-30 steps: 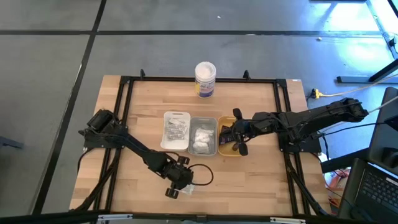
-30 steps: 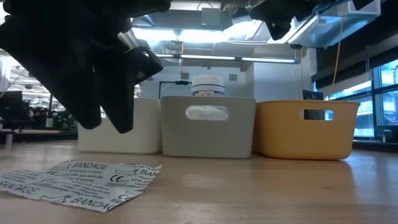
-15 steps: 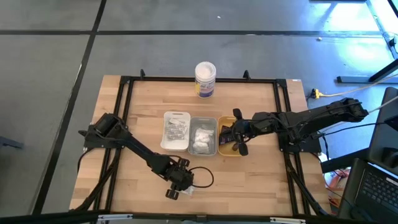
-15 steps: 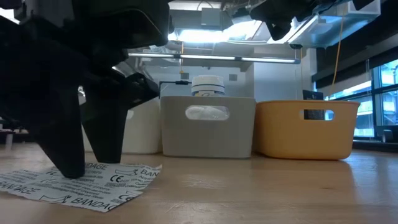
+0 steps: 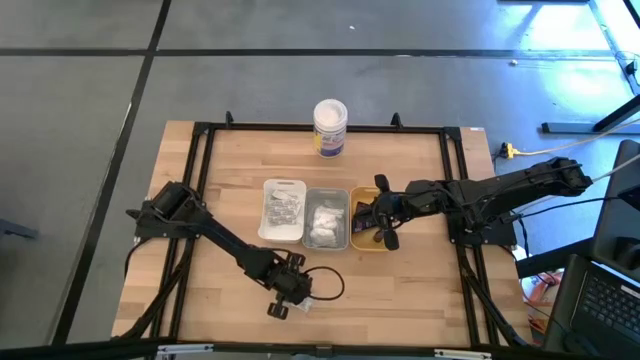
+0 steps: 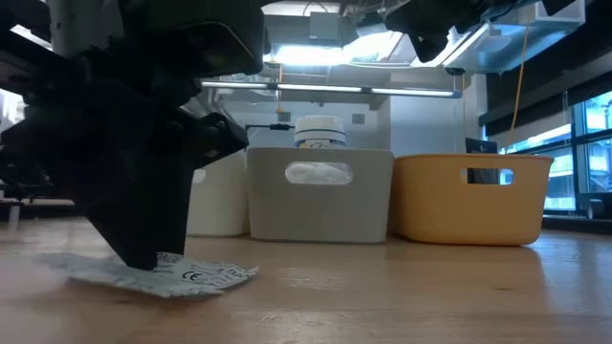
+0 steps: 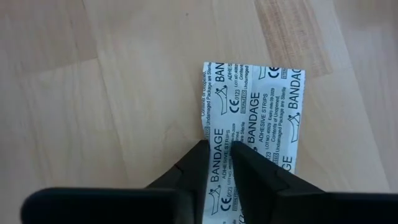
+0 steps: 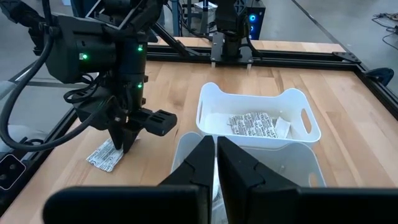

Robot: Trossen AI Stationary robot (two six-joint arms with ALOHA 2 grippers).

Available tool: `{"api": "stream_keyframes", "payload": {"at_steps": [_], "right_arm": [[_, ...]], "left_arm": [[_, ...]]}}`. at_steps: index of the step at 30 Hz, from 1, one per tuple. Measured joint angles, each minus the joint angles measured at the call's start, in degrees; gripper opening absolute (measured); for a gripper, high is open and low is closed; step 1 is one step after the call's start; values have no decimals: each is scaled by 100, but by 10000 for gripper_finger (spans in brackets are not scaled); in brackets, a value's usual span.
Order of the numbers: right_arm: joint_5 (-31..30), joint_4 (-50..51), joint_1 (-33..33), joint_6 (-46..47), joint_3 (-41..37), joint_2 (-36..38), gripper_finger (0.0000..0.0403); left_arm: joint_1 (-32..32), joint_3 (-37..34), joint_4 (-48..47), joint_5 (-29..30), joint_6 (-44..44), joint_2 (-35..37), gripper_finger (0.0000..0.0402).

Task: Pick & Place Travel size toiletries
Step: Put the white band-aid into the white bin

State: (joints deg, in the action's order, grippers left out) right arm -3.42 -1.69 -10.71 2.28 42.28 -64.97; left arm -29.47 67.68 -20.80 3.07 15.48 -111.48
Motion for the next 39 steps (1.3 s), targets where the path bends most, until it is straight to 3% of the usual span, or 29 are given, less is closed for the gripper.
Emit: {"api": "stream_keyframes", "payload": {"at_steps": [10, 20, 30, 34, 39], "right_arm": [[0, -1, 0, 0, 0, 0, 22], [-80, 92, 1, -79, 0, 88, 21], [-433, 2175, 156, 150, 4, 1731, 7], [-476, 2361, 233, -112, -78, 2373, 3], [-559, 2038, 356, -237, -741, 2972, 3]], "left_arm": [[-4, 0, 15, -39, -113, -2, 5], [-4, -5, -37, -37, -121, 67, 3], [74, -7, -294, 655, 3, 861, 2], [244, -7, -449, 949, -65, 1407, 2], [472, -7, -791, 1467, -340, 2207, 2]]}}
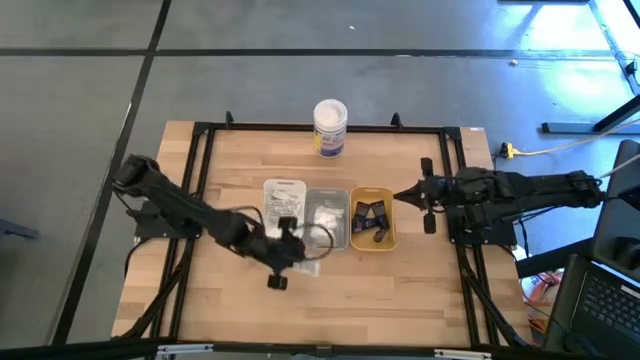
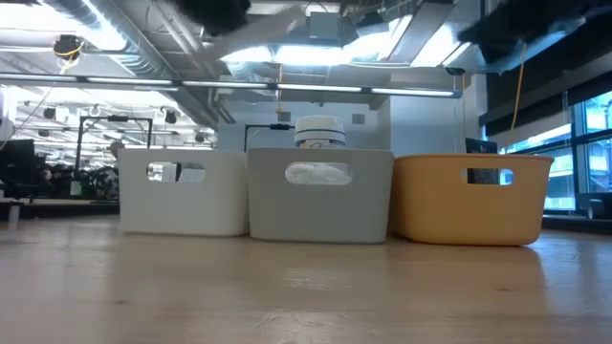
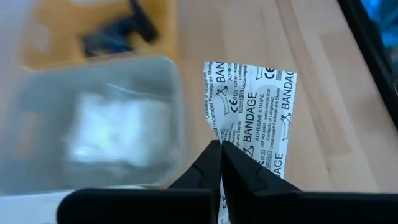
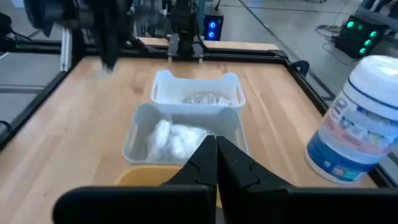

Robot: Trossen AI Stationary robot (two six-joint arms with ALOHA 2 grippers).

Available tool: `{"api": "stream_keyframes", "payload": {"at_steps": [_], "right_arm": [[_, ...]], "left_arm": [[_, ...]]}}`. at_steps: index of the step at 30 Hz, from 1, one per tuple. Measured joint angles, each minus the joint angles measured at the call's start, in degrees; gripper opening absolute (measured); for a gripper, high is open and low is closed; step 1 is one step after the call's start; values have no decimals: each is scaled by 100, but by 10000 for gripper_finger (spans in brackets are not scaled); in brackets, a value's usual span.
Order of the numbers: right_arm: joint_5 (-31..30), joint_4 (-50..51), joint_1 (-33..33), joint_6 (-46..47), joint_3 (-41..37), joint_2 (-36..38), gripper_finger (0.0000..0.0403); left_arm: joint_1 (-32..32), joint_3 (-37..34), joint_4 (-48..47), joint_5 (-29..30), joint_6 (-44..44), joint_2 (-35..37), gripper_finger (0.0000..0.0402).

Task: Pick & Place Travel size toiletries
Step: Put the white band-aid into the white bin

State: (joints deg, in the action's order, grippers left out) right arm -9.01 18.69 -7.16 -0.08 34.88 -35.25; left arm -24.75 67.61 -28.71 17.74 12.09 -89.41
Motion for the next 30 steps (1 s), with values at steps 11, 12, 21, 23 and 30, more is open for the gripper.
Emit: {"api": "stream_keyframes", "payload": {"at_steps": [11, 12, 21, 23, 30], "right_arm": [[131, -740, 306, -251, -1322, 1346, 3], [188, -806, 322, -252, -1408, 1457, 3], [343, -1319, 350, -533, -2271, 2144, 2], [283, -1317, 350, -534, -2395, 2272, 2], [390, -1259, 350, -535, -2542, 2598, 2]], "left_arm": [[839, 0, -780, 509, -341, 1260, 2], [942, 0, -956, 526, -304, 1328, 2], [1824, 0, -1927, 354, -194, 1642, 2], [2028, 0, -1922, 170, -321, 1642, 2], [2804, -579, -1802, -569, -641, 1683, 2]]}}
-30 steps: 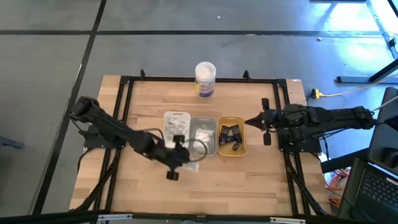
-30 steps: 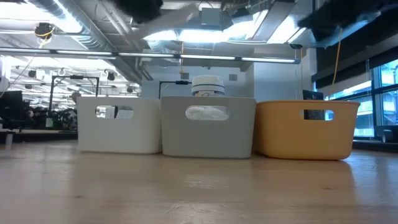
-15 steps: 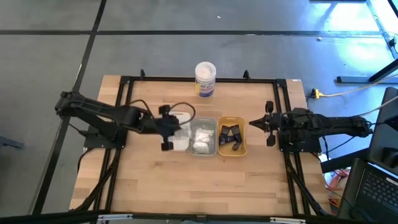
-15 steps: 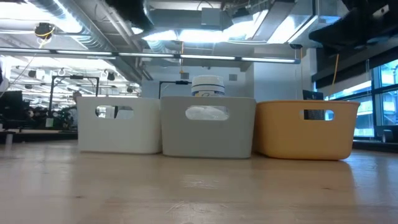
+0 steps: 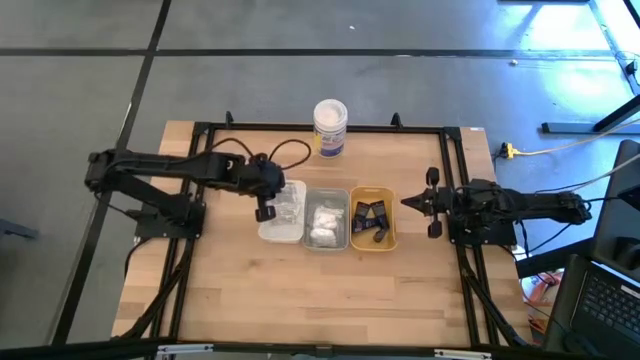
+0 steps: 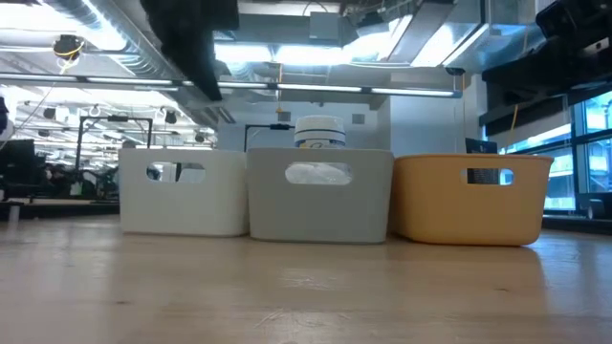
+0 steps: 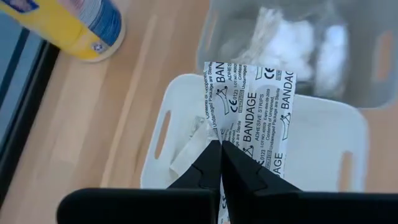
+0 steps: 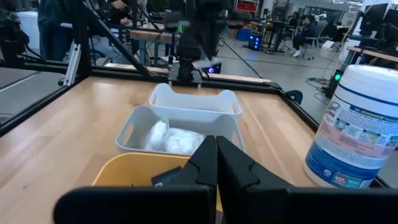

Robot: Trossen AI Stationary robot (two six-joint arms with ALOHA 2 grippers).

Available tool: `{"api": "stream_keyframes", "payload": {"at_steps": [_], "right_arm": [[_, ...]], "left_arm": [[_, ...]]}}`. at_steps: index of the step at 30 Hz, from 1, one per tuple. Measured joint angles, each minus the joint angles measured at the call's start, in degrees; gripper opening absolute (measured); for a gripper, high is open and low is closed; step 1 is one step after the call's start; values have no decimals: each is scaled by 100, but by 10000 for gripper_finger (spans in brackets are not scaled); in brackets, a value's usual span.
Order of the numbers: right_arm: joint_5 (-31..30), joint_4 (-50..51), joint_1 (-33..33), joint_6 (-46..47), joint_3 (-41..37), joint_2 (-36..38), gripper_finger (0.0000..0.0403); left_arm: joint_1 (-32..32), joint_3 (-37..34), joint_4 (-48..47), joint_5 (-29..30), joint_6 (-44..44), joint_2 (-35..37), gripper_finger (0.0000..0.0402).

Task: Pick & Place Travel size toiletries
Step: Put the white band-aid into the white bin

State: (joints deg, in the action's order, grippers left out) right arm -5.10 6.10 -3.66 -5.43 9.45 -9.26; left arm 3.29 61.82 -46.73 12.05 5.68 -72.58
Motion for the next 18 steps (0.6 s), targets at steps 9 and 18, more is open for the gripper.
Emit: {"api": "stream_keyframes", "payload": {"at_steps": [9, 18], "right_arm": [[123, 280, -2, 125, 0, 93, 4], [125, 374, -2, 197, 0, 95, 37]], "left_arm": [[810, -910, 1009, -1056, -498, 48, 2], [1085, -1490, 1553, -1409, -998, 40, 2]]}}
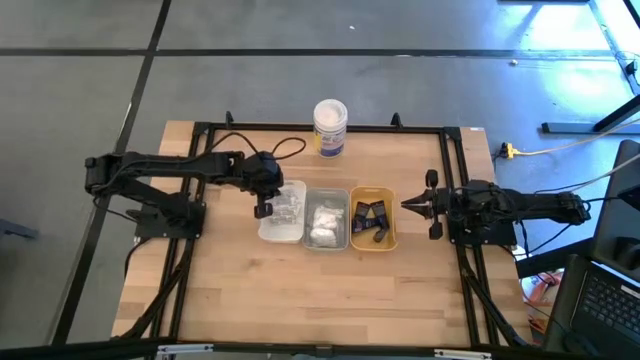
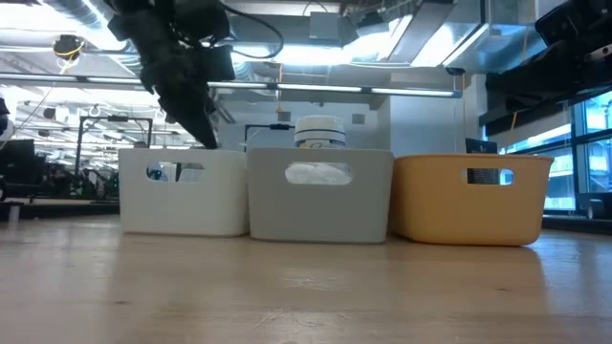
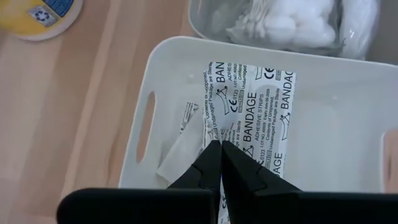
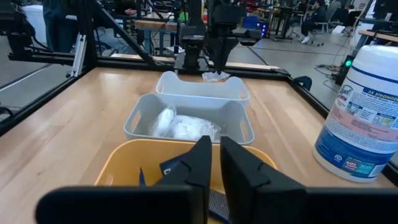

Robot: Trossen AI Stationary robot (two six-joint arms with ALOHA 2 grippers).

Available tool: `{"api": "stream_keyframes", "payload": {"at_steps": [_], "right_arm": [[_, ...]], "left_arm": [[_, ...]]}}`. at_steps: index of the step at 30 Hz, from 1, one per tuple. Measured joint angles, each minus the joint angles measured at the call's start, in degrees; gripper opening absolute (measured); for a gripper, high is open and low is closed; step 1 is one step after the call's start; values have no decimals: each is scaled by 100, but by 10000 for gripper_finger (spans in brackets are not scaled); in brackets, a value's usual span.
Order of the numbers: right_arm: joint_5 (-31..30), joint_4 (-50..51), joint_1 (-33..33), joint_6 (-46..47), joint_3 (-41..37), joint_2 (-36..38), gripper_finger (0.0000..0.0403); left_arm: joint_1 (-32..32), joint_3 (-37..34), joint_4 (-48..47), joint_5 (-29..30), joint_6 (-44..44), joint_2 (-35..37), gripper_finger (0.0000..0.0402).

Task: Pick & Place Travel size toiletries
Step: Put the white band-aid into the white bin

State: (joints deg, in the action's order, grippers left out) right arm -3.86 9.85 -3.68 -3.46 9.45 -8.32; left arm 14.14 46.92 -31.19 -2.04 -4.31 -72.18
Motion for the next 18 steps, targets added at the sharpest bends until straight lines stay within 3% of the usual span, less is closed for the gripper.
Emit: {"api": "stream_keyframes", "payload": {"at_steps": [10, 18], "right_arm": [[-17, 0, 0, 140, 0, -1, 58], [-17, 0, 0, 149, 0, 0, 72]], "left_arm": [[128, -62, 234, -5, -313, -16, 2], [141, -66, 375, -9, -562, -624, 2]]}}
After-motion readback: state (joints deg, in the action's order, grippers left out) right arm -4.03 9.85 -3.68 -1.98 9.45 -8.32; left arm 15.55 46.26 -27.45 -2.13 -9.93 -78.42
